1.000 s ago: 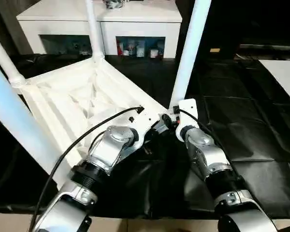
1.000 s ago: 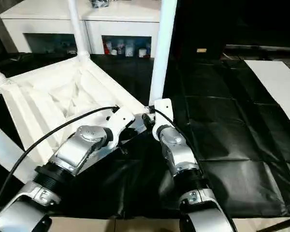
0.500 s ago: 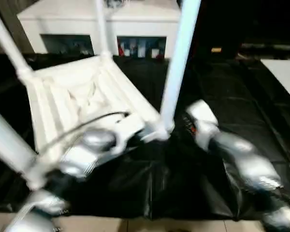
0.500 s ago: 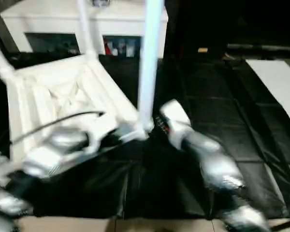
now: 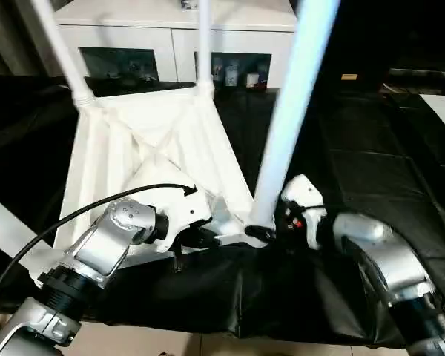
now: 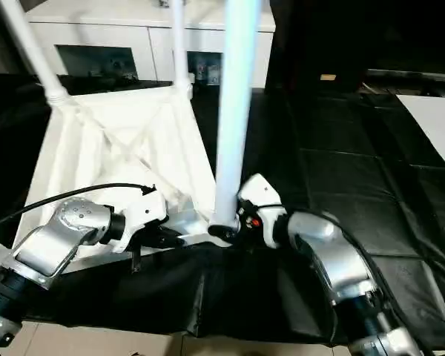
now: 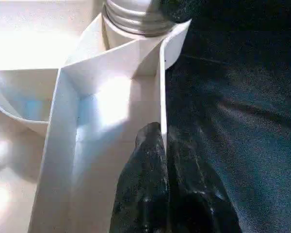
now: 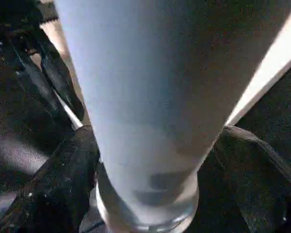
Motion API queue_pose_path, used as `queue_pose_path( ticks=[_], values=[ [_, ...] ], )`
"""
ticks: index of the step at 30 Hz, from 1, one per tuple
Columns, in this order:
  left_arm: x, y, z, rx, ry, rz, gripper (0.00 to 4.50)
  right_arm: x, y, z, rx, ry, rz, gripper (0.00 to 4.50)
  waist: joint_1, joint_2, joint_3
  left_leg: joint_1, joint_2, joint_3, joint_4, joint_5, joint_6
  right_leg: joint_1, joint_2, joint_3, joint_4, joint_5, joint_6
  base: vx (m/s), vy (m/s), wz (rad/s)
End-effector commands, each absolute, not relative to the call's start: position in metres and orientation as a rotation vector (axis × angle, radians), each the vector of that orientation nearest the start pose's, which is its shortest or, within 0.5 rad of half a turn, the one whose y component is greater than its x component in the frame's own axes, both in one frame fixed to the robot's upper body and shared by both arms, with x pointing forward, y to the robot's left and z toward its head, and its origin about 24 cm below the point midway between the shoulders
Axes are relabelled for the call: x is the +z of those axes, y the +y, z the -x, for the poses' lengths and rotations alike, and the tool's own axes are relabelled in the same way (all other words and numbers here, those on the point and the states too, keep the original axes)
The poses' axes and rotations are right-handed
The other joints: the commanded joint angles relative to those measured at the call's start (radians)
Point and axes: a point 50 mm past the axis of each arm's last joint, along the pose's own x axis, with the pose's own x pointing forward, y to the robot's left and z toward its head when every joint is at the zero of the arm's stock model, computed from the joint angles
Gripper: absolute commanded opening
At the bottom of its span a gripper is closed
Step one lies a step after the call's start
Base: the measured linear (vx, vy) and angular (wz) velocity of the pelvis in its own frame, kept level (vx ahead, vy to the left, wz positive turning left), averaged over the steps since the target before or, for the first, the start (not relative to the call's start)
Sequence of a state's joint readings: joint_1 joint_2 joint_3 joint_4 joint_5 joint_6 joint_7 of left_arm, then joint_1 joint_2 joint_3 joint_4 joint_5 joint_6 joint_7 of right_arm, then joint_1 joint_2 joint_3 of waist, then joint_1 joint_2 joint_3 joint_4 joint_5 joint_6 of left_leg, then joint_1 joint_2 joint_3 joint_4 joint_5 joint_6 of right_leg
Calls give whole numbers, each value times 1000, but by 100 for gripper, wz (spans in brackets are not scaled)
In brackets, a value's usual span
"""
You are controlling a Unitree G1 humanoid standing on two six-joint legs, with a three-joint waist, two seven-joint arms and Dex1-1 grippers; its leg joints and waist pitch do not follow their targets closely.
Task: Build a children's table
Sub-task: Rotate leg to tighten
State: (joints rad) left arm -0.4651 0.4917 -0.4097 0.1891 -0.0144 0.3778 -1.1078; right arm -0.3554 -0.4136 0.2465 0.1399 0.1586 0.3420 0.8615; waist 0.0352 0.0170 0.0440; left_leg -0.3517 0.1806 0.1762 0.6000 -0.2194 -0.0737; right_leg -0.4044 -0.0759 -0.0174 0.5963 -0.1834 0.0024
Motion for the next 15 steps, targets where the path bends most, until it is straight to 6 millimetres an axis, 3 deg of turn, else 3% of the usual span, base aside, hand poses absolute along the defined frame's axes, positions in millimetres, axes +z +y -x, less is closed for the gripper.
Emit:
queue_pose_path(
  ticks=[1, 4, 12, 15],
  values=[
    [57, 123, -281, -1370, 541, -487, 0, 62, -136, -290, 1048, 334, 255, 368, -5, -5, -57, 1, 36, -4, -72, -101, 62, 53, -45, 28, -47, -57, -275, 0, 0, 0],
    [57, 124, -280, -1369, 543, -487, 0, 62, -136, -291, 1050, 337, 248, 360, -6, -4, -58, 1, 36, -4, -70, -92, 68, 54, -45, 28, -46, -44, -277, 0, 0, 0],
    [56, 126, -281, -1365, 549, -490, 0, 58, -137, -288, 1087, 358, 261, 271, -5, -4, -60, 1, 35, -4, -68, -84, 73, 55, -44, 27, -44, -38, -280, 0, 0, 0],
    [55, 126, -281, -1363, 552, -491, 0, 57, -137, -287, 1099, 368, 261, 262, -5, -3, -61, 1, 35, -4, -67, -81, 76, 55, -44, 26, -43, -25, -284, 0, 0, 0]
  ],
)
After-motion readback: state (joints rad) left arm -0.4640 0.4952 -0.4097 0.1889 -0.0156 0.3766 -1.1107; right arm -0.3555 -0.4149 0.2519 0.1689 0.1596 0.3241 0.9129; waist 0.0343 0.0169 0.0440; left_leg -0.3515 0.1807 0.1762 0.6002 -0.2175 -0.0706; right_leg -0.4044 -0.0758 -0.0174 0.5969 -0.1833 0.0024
